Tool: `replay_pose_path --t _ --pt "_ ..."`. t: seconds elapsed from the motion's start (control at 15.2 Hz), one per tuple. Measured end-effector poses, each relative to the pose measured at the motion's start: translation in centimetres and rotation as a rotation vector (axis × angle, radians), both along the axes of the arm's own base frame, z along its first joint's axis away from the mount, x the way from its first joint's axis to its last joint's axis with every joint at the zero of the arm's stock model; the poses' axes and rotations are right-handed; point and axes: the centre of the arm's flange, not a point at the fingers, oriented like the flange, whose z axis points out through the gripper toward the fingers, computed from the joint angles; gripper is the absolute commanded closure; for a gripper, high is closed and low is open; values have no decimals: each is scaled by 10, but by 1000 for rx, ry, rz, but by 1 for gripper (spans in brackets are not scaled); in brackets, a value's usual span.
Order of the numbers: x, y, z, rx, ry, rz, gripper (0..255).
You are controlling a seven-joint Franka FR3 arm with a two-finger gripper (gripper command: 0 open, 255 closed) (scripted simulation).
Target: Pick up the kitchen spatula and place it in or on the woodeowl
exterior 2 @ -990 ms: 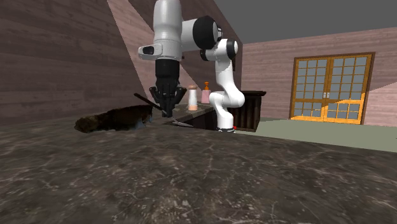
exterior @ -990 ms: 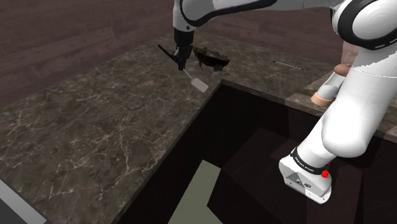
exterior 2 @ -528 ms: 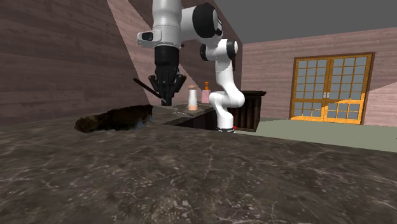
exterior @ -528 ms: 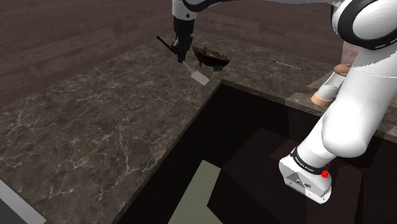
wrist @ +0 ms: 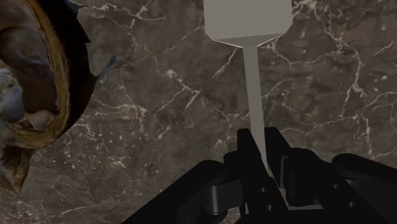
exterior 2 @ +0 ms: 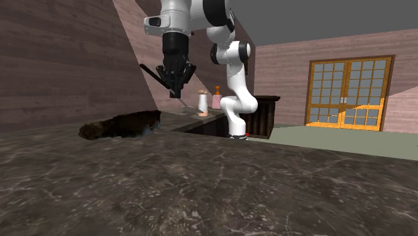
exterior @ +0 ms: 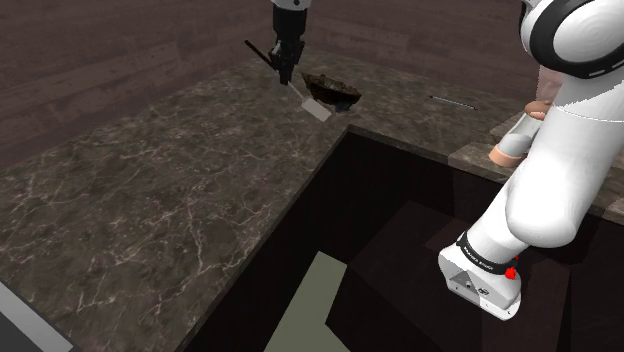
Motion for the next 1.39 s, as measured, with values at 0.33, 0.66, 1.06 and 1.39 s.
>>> replay_pose_path --t 0.33,0.66,1.06,1.39 --pt "2 -5 22 0 0 0 255" --pt "19 -64 25 0 1 -1 255" --pt "38 -140 31 0 1 -1 255" --pt "54 -202 38 0 1 -1 255"
